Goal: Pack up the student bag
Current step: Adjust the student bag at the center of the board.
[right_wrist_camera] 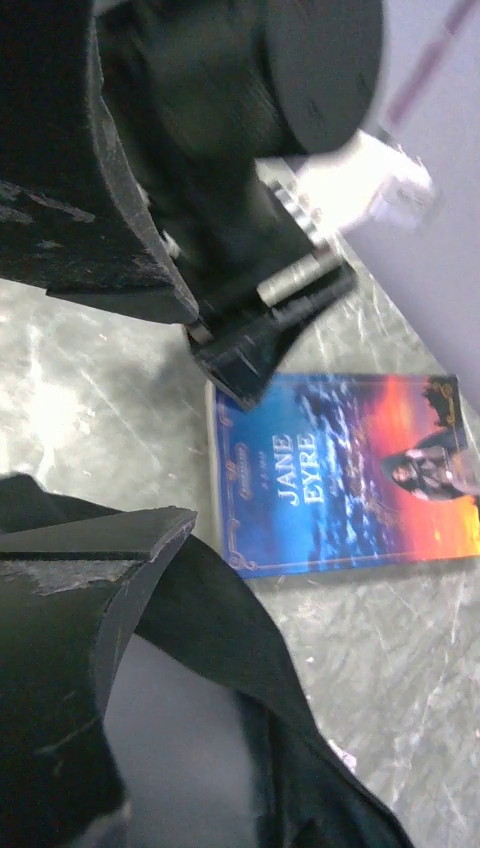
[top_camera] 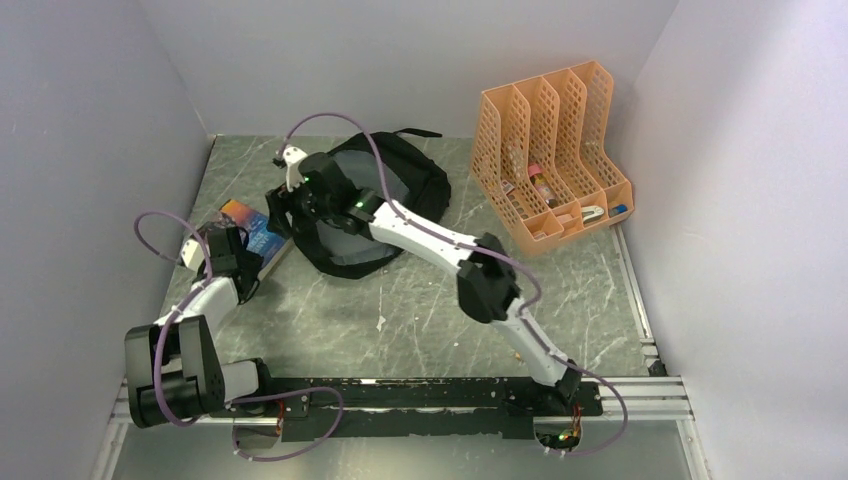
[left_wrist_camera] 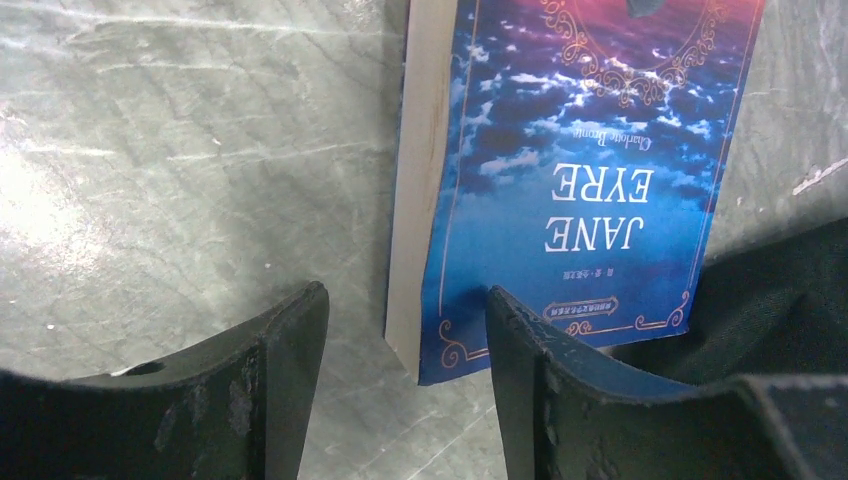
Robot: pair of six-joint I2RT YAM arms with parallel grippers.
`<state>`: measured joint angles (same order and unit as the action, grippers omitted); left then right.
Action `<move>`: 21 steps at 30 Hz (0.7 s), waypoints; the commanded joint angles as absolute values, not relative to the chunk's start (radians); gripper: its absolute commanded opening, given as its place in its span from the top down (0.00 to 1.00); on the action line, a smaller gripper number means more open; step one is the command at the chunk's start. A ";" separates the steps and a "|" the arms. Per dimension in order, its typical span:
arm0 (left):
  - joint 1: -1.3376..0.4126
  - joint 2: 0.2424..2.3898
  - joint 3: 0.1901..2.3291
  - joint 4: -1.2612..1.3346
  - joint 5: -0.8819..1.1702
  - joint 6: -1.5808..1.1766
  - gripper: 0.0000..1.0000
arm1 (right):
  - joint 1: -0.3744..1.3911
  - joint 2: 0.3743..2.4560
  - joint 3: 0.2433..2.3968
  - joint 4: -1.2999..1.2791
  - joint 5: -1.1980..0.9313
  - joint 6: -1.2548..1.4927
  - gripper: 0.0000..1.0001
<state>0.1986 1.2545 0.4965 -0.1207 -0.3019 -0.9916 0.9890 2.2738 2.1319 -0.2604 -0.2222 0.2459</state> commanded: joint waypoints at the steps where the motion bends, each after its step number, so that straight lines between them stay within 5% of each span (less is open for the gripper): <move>1: 0.209 1.217 0.443 -0.020 -0.324 -1.027 0.36 | 0.944 2.489 2.418 -0.378 -0.234 0.254 0.30; 12: 0.209 1.252 0.462 -0.015 -0.313 -1.008 0.38 | 0.894 2.704 2.434 -0.149 -0.320 0.459 0.44; 21: 0.209 1.260 0.472 -0.021 -0.301 -1.003 0.38 | 0.876 2.745 2.429 -0.322 0.051 0.385 0.44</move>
<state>0.2012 1.2549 0.4572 -0.0410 -0.3019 -1.0084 0.8925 2.7090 2.3920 -0.2081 -0.1558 0.4206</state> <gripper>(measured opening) 0.623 0.562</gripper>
